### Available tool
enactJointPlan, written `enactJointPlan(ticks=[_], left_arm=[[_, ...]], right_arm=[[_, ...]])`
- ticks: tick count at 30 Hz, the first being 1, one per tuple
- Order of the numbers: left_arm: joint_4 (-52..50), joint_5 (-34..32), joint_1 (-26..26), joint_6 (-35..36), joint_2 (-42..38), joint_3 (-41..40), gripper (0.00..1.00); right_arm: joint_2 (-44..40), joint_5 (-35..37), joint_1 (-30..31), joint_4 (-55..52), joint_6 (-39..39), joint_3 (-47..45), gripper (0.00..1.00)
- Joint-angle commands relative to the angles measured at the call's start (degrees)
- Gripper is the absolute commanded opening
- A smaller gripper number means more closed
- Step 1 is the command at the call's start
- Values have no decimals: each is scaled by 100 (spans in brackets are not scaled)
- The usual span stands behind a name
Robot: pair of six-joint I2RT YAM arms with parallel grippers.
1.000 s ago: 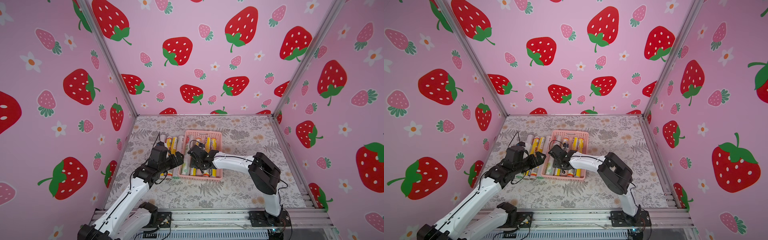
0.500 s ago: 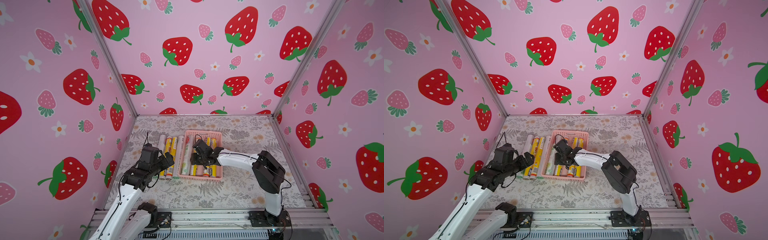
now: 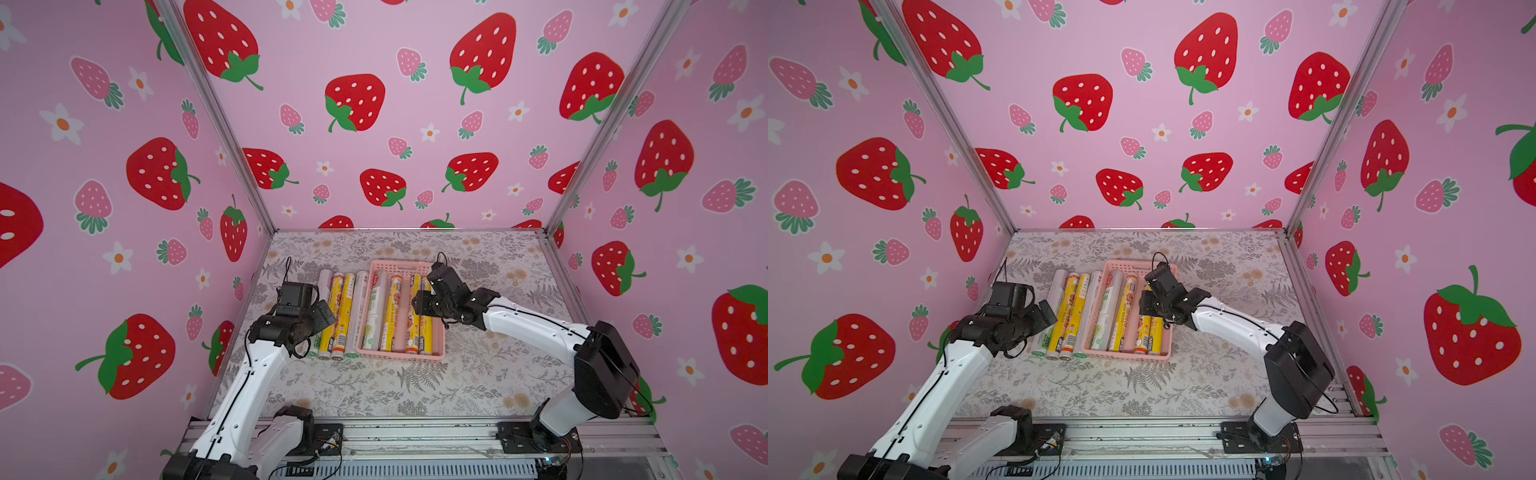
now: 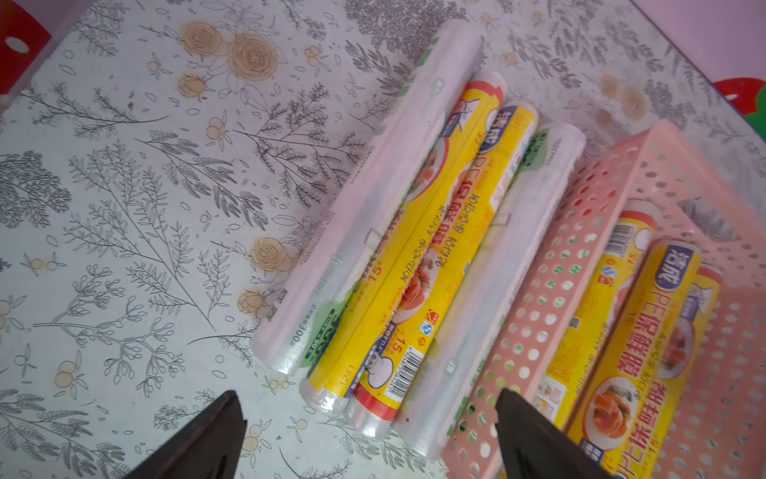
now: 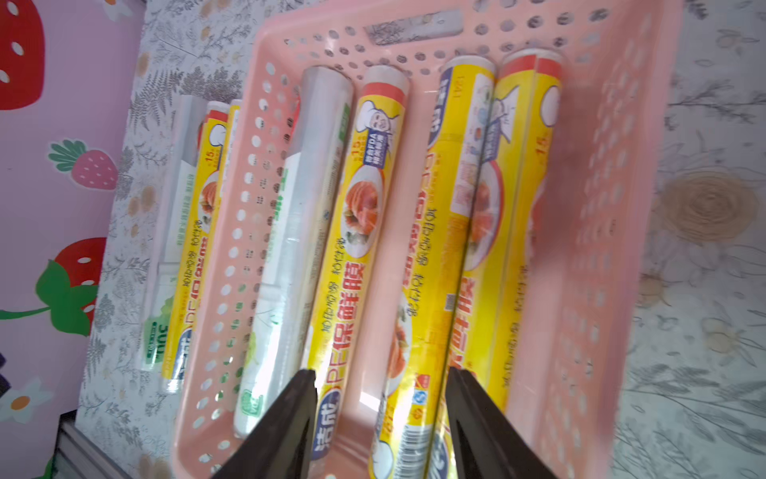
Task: Put the plastic wrap into the basket
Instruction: Place the plastic wrap in the basket, then pick up the plastic wrap from the center of the board.
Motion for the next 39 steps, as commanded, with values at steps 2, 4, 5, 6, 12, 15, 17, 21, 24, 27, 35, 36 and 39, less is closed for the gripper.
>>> enactJointPlan(ticks=[2, 4, 5, 6, 12, 15, 17, 21, 24, 27, 35, 36, 39], left_arm=[[61, 491, 404, 500, 413, 174, 96], [-61, 395, 506, 619, 691, 285, 96], [-99, 304, 548, 665, 808, 318, 95], [-103, 268, 600, 700, 893, 332, 94], [269, 294, 795, 785, 1374, 439, 92], [425, 264, 793, 853, 1811, 504, 91], [466, 88, 798, 846, 2154, 554, 91], [609, -142, 800, 961, 2629, 733, 91], [609, -288, 798, 1051, 2947, 929, 89], [690, -298, 799, 1094, 3197, 1006, 87], [943, 66, 780, 1116, 3507, 870, 84], [945, 88, 768, 1116, 3511, 846, 84], [932, 60, 751, 1083, 3510, 783, 84]], right_arm=[[-428, 111, 48, -486, -492, -106, 54], [-632, 234, -3, -650, -530, -196, 54], [-758, 243, -32, -699, -543, -254, 54], [-886, 235, -62, -721, -557, -310, 54], [-1548, 97, -110, -651, -647, -768, 54], [-1777, 81, -106, -554, -649, -987, 53], [-1911, 144, -109, -562, -608, -1058, 53], [-2196, 146, -105, -527, -614, -1213, 53], [-2383, 230, -104, -437, -640, -1395, 53], [-2503, 200, -111, -411, -694, -1474, 53], [-2579, 182, -105, -363, -720, -1612, 53], [-2570, 174, -110, -357, -720, -1621, 53], [-2556, 117, -111, -312, -720, -1638, 53]])
